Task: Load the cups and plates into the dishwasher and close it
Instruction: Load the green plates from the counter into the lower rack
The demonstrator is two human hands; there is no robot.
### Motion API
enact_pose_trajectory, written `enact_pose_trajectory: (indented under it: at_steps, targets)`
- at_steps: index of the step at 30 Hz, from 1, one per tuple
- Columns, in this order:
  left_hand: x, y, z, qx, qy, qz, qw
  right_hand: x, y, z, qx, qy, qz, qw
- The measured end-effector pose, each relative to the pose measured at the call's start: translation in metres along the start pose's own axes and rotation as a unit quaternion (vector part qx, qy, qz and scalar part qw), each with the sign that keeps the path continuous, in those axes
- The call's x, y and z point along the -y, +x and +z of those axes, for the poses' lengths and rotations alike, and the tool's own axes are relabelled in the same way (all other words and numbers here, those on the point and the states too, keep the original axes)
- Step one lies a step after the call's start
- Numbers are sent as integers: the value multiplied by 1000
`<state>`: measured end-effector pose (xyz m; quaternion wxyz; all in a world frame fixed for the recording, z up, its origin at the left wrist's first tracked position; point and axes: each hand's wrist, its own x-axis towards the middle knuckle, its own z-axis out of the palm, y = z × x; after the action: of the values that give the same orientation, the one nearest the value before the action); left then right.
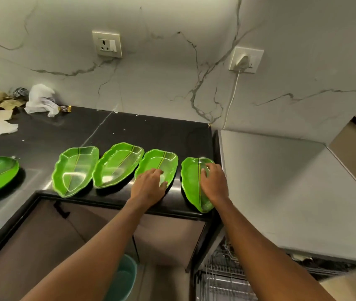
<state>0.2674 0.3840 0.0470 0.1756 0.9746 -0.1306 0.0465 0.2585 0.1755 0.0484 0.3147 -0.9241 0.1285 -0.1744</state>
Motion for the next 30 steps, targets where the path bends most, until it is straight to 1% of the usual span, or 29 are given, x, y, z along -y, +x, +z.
enact_pose_trajectory:
  at_steps: [6, 11, 12, 15, 17, 20, 26, 30]
  targets:
    - [-2, 31, 34, 61, 57, -17, 996, -31, 28, 12, 72, -107, 56, 990]
    - [3, 42, 47, 77, 84, -12, 993, -46, 39, 18, 91, -175, 81, 977]
    - [2, 43, 47, 76, 86, -8, 993, -48, 39, 19, 93, -173, 93, 976]
    - [-4, 46, 47, 72, 104, 24, 992, -51, 43, 23, 99, -110, 148, 978]
    - [-8, 46, 45, 70, 119, 39, 990, -51, 47, 22, 100, -89, 182, 974]
    - [-11, 47, 34, 32, 106, 37, 993, -47, 53, 21, 90, -65, 221, 969]
    - [-13, 46, 0, -67, 54, 13, 996, -19, 54, 13, 48, -6, 214, 976]
    - [-14, 27, -16, -98, -36, -21, 994, -5, 37, 3, 18, 11, 185, 983]
